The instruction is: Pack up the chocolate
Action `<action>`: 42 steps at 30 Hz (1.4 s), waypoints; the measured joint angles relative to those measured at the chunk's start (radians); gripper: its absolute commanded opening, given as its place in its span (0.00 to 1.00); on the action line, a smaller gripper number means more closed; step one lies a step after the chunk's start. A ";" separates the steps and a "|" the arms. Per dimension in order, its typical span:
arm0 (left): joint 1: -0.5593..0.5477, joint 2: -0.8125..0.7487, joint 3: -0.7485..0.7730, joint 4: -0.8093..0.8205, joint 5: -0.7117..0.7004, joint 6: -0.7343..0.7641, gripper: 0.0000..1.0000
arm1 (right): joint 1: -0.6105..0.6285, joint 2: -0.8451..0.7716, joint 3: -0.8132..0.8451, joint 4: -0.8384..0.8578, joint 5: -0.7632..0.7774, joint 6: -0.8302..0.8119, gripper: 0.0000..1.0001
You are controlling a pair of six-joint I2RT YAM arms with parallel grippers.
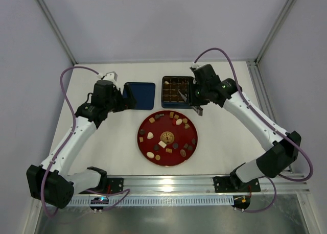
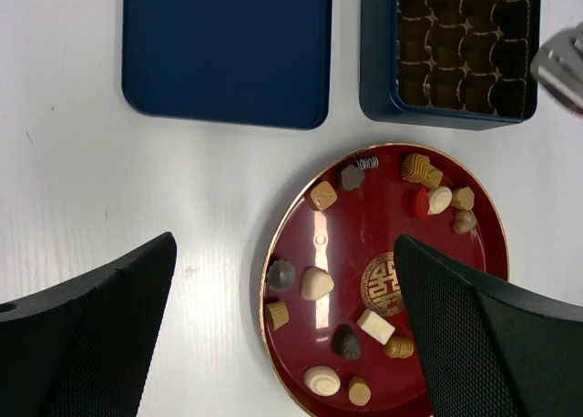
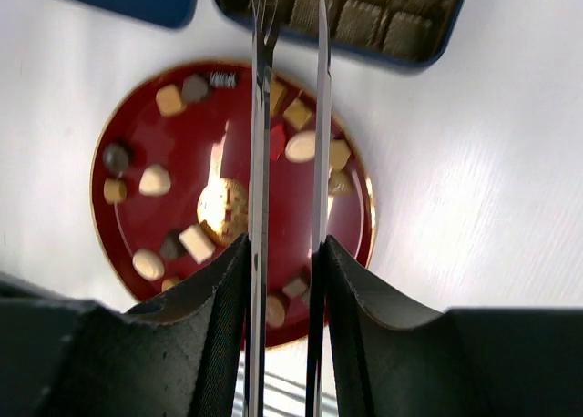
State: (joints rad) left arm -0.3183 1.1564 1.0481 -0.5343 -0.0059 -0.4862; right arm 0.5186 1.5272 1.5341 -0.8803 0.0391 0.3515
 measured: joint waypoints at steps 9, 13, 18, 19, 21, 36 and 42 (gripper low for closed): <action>0.000 0.000 0.000 0.000 0.001 0.000 1.00 | 0.230 -0.111 -0.229 0.000 0.005 0.118 0.39; 0.000 0.000 0.000 0.000 0.000 0.000 1.00 | 0.261 -0.104 -0.283 -0.002 0.007 0.158 0.39; 0.000 0.000 0.000 0.000 0.000 0.000 1.00 | 0.266 -0.099 -0.285 0.008 0.014 0.180 0.40; 0.000 0.000 0.000 0.000 0.000 0.000 1.00 | 0.266 -0.099 -0.285 0.010 0.016 0.183 0.40; 0.000 0.000 0.000 0.000 0.000 0.000 1.00 | 0.268 -0.097 -0.288 0.015 0.018 0.185 0.40; 0.000 0.000 0.000 0.000 0.000 0.000 1.00 | 0.272 -0.093 -0.334 0.020 0.032 0.206 0.40; 0.000 0.000 0.000 0.000 0.000 0.000 1.00 | 0.272 -0.078 -0.339 0.028 0.035 0.206 0.40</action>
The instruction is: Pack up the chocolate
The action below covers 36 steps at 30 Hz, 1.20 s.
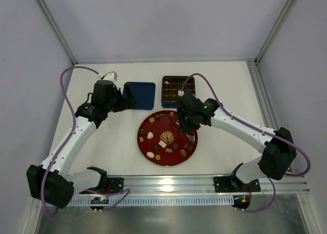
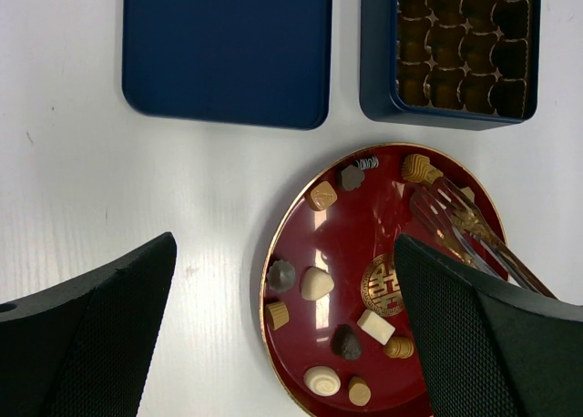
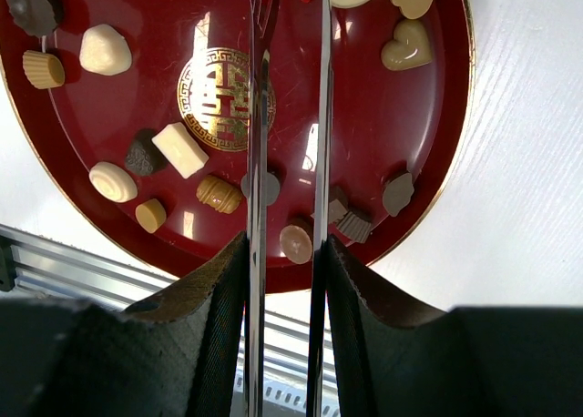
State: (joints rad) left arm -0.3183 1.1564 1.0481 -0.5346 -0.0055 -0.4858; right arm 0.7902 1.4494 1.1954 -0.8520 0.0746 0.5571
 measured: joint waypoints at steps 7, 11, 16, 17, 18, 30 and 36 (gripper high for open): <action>0.000 0.000 0.000 0.000 0.000 0.000 1.00 | 0.000 0.018 -0.005 0.010 0.002 0.000 0.40; 0.000 0.000 0.000 0.000 0.000 0.000 1.00 | 0.000 0.021 -0.005 0.014 0.002 0.000 0.40; 0.000 0.000 0.000 0.000 0.000 0.000 1.00 | 0.000 0.021 -0.005 0.014 0.002 0.000 0.40; 0.000 0.000 0.000 0.000 0.000 0.000 1.00 | 0.000 0.021 -0.005 0.014 0.002 0.000 0.40; 0.000 0.000 0.000 0.000 0.000 0.000 1.00 | 0.000 0.021 -0.005 0.013 0.002 -0.001 0.40; 0.000 0.000 0.000 0.000 0.000 0.000 1.00 | 0.000 0.021 -0.011 0.012 0.002 -0.001 0.29; 0.000 0.000 0.000 0.000 0.000 0.000 1.00 | 0.000 0.021 -0.011 0.011 0.002 -0.001 0.22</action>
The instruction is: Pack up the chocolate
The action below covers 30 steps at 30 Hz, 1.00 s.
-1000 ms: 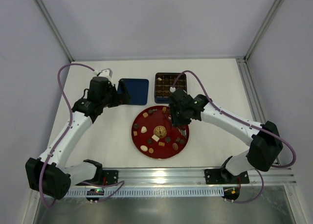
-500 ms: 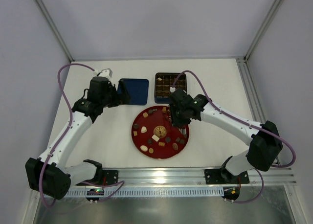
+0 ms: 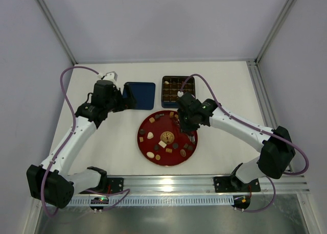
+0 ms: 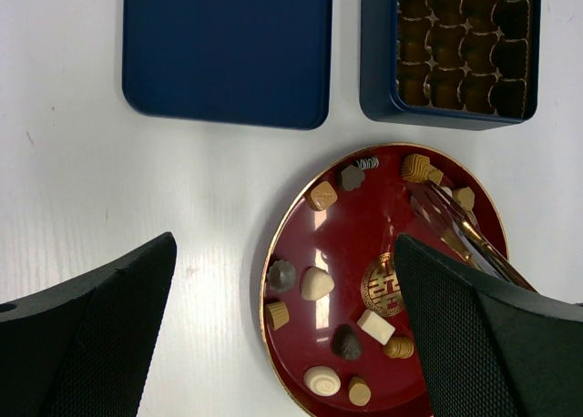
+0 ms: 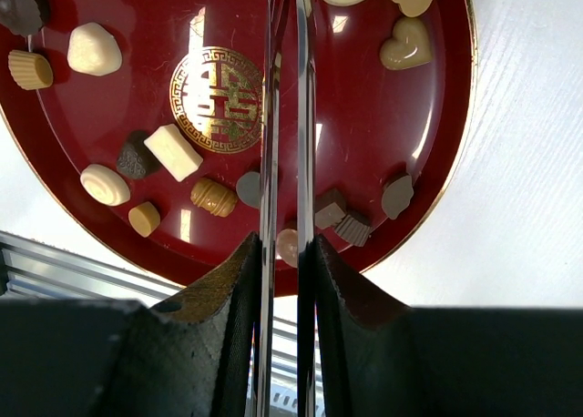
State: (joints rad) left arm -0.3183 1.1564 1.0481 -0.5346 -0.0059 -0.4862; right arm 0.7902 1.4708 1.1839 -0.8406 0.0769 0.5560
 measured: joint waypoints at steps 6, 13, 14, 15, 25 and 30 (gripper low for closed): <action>0.000 0.000 0.000 0.000 0.000 0.000 1.00 | 0.000 0.000 0.011 -0.019 0.003 -0.004 0.21; 0.000 0.000 0.000 0.000 0.000 0.000 1.00 | -0.008 0.000 0.063 -0.037 0.001 -0.015 0.21; 0.000 0.000 0.000 0.000 0.000 0.000 1.00 | -0.010 0.000 0.069 -0.039 -0.001 -0.017 0.20; 0.000 0.000 0.000 0.000 0.000 0.000 1.00 | -0.013 0.000 0.074 -0.040 -0.002 -0.021 0.21; 0.000 0.000 0.000 0.000 0.000 0.000 1.00 | -0.049 0.000 0.119 -0.061 -0.023 -0.037 0.20; 0.000 0.000 0.000 0.000 0.000 0.000 1.00 | -0.077 -0.001 0.146 -0.069 -0.043 -0.051 0.21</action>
State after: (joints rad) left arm -0.3183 1.1564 1.0481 -0.5346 -0.0063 -0.4862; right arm 0.7128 1.4696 1.3300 -0.9092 0.0338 0.5049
